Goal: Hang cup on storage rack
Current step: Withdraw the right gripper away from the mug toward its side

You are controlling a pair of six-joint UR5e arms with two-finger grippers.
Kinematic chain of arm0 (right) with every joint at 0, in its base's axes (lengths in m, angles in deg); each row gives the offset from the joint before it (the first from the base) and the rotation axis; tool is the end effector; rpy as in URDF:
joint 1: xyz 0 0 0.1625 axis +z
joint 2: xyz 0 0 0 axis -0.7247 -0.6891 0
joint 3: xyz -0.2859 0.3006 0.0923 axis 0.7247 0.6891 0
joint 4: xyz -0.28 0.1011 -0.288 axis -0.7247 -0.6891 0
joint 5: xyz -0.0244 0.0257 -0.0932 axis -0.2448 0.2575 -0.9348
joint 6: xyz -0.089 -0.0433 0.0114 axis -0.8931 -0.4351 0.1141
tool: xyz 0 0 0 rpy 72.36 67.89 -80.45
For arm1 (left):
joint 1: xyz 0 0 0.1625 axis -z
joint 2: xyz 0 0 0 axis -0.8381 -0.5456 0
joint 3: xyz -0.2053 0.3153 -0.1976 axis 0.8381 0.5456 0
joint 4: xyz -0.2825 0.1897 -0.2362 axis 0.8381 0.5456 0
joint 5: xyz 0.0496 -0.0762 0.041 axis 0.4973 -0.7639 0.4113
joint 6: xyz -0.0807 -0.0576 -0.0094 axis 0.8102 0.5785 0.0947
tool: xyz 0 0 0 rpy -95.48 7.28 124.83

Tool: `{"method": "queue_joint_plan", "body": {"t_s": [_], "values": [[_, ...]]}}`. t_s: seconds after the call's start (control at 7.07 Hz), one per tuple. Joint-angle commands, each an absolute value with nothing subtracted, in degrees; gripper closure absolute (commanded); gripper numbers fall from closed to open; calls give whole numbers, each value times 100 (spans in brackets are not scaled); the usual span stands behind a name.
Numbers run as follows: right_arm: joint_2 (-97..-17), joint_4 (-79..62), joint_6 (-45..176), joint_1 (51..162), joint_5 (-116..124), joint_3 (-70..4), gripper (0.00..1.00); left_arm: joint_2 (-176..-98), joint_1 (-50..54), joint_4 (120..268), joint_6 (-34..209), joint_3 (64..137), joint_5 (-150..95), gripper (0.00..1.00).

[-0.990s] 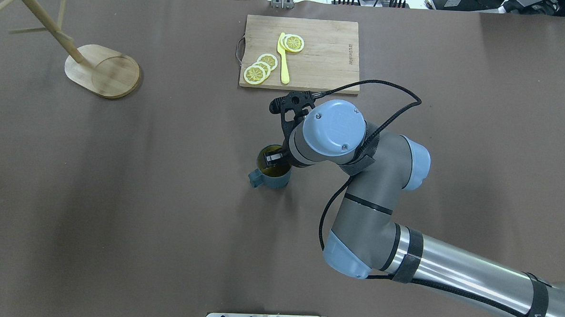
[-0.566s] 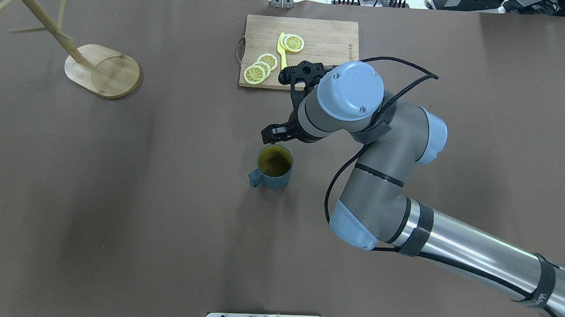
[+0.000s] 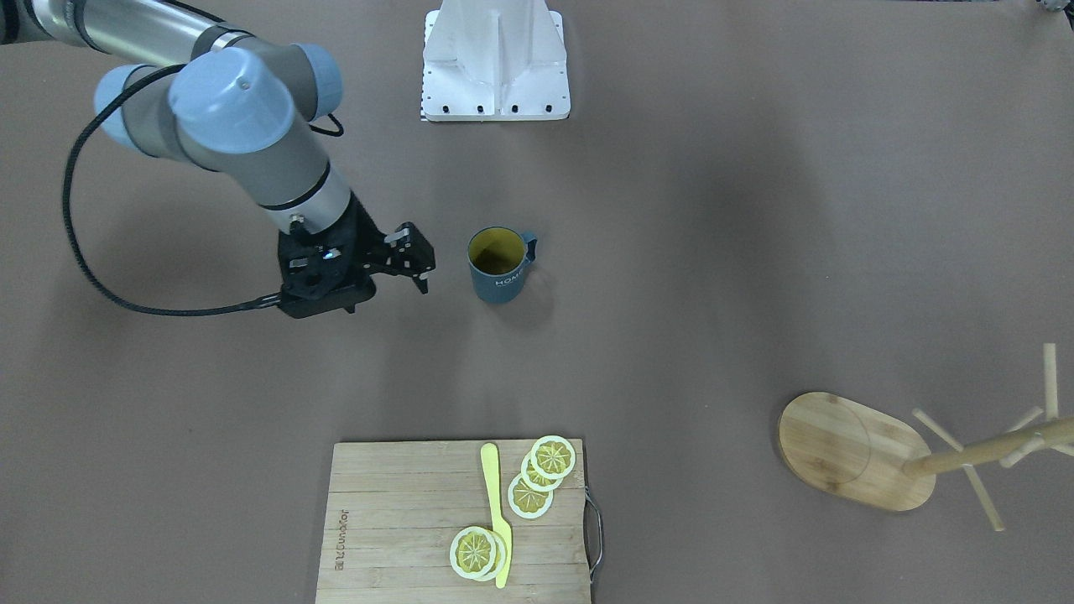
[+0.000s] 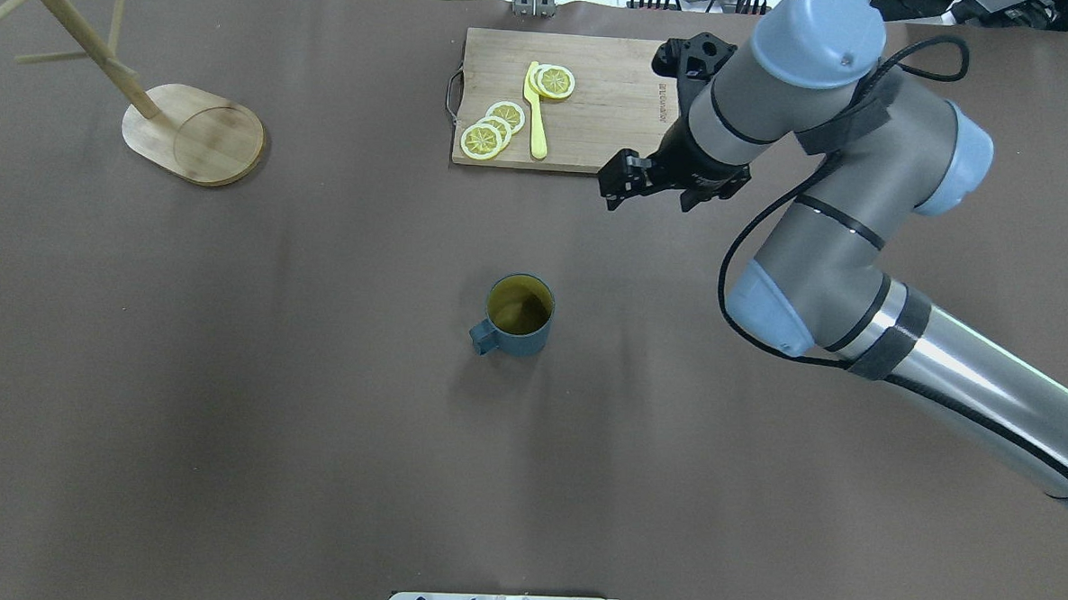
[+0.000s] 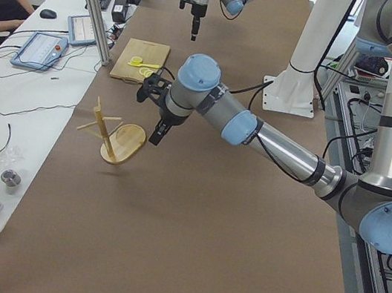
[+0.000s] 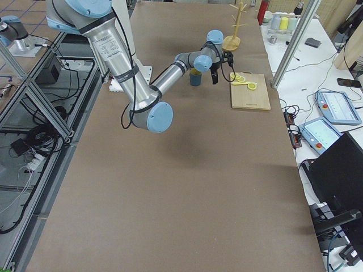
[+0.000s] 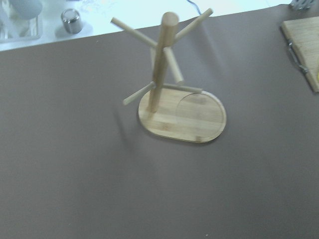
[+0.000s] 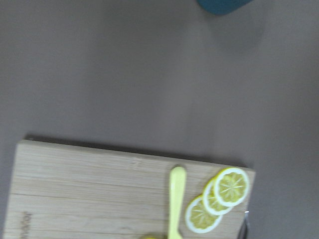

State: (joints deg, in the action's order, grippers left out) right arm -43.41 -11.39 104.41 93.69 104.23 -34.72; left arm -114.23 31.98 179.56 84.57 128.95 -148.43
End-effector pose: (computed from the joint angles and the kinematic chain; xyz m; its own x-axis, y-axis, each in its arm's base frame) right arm -0.3989 -0.5478 0.2495 0.5572 -0.0998 0.8244 -0.0248 0.9903 0.1366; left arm -0.0459 -0.4430 0.3993 0.5904 0.3359 -0.7339 0.1067 0.8688 0.4836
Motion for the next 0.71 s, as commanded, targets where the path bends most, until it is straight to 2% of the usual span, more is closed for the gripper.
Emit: {"method": "queue_joint_plan", "body": {"t_s": [0.0, 0.28, 0.57], "values": [[-5027, -1192, 10276, 10291, 11088, -3460, 0, -11524, 2485, 18461, 8495, 13097, -14835, 2], [-5407, -1218, 8840, 10916, 11091, -3033, 0, -11577, 1948, 20931, 9411, 12301, -14783, 2], [-5653, -1540, 7653, 11524, 11074, -2452, 0, -12102, 896, 22258, 10878, 11727, -14127, 3]]}}
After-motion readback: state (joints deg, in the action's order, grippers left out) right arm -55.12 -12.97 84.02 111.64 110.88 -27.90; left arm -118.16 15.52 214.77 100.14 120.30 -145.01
